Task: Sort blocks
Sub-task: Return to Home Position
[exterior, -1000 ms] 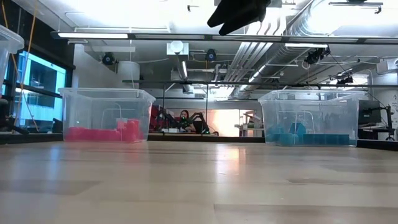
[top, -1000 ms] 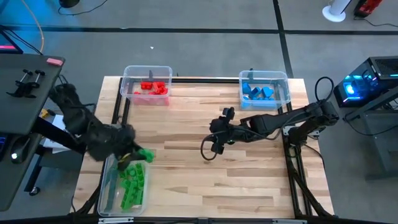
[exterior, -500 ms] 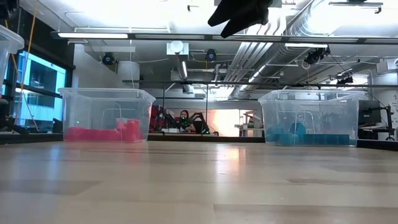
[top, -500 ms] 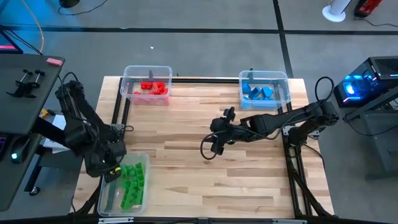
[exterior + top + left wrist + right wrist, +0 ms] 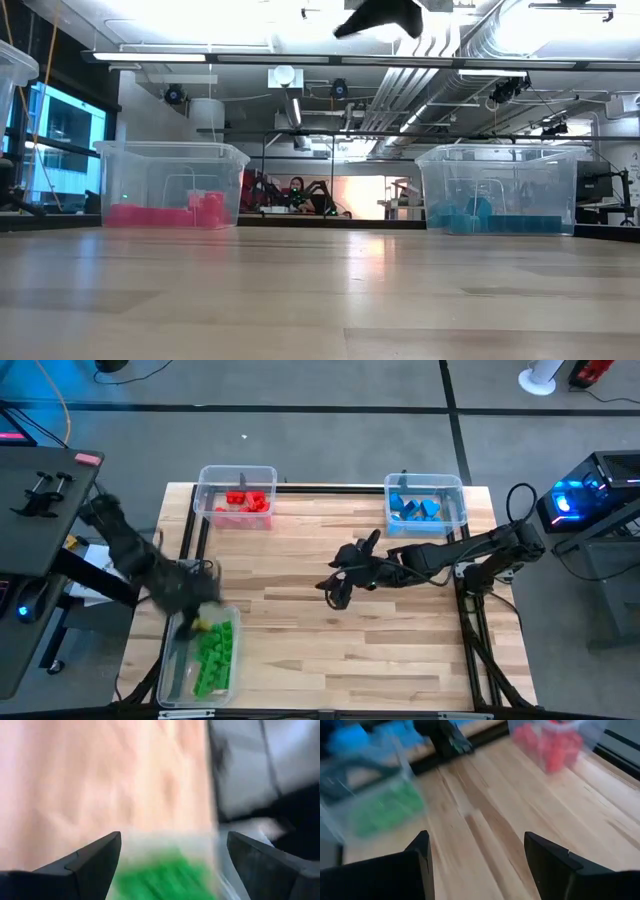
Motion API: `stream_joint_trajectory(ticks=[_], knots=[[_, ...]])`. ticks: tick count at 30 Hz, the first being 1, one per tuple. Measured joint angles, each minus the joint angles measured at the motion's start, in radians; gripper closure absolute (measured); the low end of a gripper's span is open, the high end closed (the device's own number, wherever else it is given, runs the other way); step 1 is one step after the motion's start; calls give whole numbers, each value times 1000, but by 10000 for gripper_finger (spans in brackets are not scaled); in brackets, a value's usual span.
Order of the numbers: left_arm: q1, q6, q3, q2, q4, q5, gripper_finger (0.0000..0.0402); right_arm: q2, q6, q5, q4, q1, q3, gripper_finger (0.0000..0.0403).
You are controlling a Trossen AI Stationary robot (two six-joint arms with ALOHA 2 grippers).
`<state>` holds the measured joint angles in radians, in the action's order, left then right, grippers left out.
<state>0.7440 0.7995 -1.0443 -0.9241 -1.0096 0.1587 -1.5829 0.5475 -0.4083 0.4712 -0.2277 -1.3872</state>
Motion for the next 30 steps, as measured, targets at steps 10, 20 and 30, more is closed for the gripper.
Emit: stream_joint_trajectory(ticks=[10, 20, 30], knots=[[-423, -395, 260, 446, 370, 281, 65, 0, 131, 52, -157, 59, 0, 213], [-464, -382, 796, 919, 889, 287, 65, 27, 243, 149, -203, 136, 0, 213], [-518, -388, 907, 919, 945, 189, 65, 203, 233, 248, -53, 178, 0, 213]])
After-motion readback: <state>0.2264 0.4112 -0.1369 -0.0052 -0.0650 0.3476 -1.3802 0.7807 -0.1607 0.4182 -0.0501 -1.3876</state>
